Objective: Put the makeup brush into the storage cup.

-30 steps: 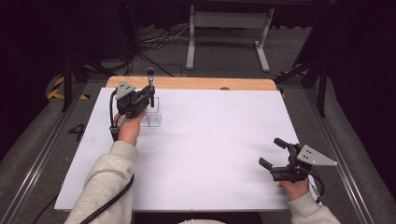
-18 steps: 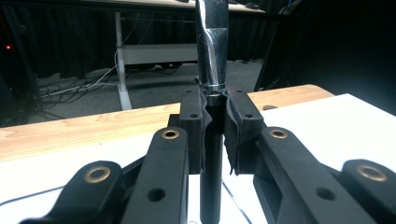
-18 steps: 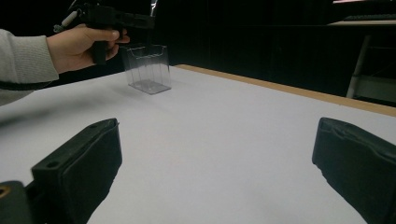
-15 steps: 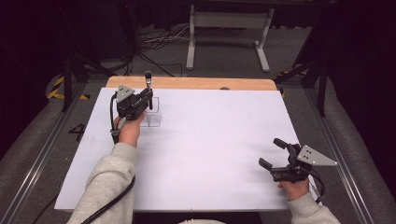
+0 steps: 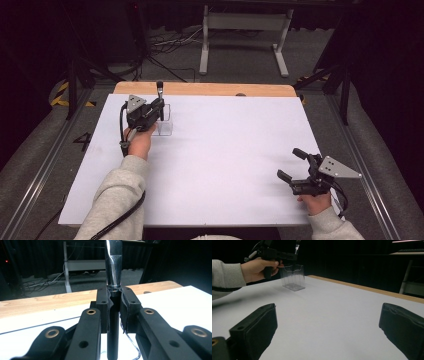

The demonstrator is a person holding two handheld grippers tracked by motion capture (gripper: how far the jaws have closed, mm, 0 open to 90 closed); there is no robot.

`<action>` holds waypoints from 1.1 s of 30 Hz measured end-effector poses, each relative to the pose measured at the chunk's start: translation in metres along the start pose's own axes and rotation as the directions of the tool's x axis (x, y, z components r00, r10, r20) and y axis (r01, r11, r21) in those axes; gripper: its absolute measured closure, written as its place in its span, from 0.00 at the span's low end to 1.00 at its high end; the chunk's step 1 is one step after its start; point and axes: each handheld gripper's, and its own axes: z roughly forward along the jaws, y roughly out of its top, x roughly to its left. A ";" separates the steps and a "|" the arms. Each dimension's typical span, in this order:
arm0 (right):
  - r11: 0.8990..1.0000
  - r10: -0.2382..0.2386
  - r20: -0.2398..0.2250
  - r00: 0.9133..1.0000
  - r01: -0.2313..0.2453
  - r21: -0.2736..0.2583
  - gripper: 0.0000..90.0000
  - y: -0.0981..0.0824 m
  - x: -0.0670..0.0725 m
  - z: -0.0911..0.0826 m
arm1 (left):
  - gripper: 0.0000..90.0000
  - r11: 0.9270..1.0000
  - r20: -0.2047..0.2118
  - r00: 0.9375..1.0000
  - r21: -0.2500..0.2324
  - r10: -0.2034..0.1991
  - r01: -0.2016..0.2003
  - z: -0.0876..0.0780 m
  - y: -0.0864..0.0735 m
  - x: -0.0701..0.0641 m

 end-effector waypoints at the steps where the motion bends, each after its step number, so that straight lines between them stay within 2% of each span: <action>1: 1.000 0.001 0.000 1.000 -0.001 -0.001 0.03 0.000 0.000 0.000 | 0.88 1.000 -0.001 1.000 0.003 0.001 -0.001 0.000 -0.001 0.000; 16: 1.000 -0.001 -0.004 1.000 0.001 -0.001 0.03 0.000 0.000 0.001 | 0.88 0.999 -0.007 1.000 0.031 0.023 -0.023 -0.001 -0.007 0.000; 20: 1.000 0.002 -0.004 1.000 -0.002 0.001 0.03 0.000 0.000 0.001 | 0.87 0.999 0.008 1.000 0.031 0.027 -0.027 -0.003 -0.009 0.002; 22: 1.000 -0.001 -0.005 1.000 0.001 -0.001 0.03 0.000 0.000 0.001 | 0.85 1.000 0.026 1.000 0.022 0.011 -0.011 -0.005 -0.009 0.003; 23: 1.000 -0.002 -0.005 1.000 0.002 -0.002 0.03 0.000 0.000 0.001 | 0.71 1.000 0.057 0.998 -0.002 -0.003 0.003 -0.007 -0.008 0.004; 26: 1.000 0.003 -0.003 1.000 -0.003 0.000 0.03 0.000 0.000 0.000 | 0.59 1.000 0.081 0.997 -0.008 0.006 -0.006 -0.011 -0.006 0.006; 27: 1.000 0.003 -0.004 1.000 -0.003 -0.001 0.03 0.000 0.000 0.001 | 0.53 1.000 0.107 0.994 -0.016 0.013 -0.012 -0.016 -0.002 0.006; 28: 1.000 0.003 -0.004 1.000 -0.003 -0.001 0.03 0.000 0.000 0.001 | 0.45 1.000 0.107 0.994 -0.016 0.013 -0.012 -0.016 -0.002 0.006; 29: 1.000 0.003 -0.004 1.000 -0.003 0.000 0.03 0.000 0.000 0.001 | 0.45 0.999 0.118 0.993 -0.027 0.024 -0.021 -0.019 0.001 0.007; 30: 1.000 0.003 -0.007 1.000 -0.003 0.002 0.03 0.000 0.000 0.001 | 0.38 0.999 0.129 0.991 -0.038 0.029 -0.024 -0.022 0.002 0.007; 31: 1.000 0.001 -0.005 1.000 -0.001 0.004 0.03 0.000 -0.001 0.002 | 0.29 0.999 0.140 0.990 -0.040 0.017 -0.011 -0.025 0.005 0.007; 32: 1.000 0.000 -0.005 1.000 0.000 0.002 0.03 0.000 -0.001 0.003 | 0.24 0.999 0.171 0.985 -0.046 -0.007 0.015 -0.029 0.008 0.008; 33: 1.000 -0.002 -0.004 1.000 0.002 0.002 0.03 0.001 -0.001 0.003 | 0.21 0.999 0.171 0.985 -0.046 -0.007 0.015 -0.029 0.008 0.008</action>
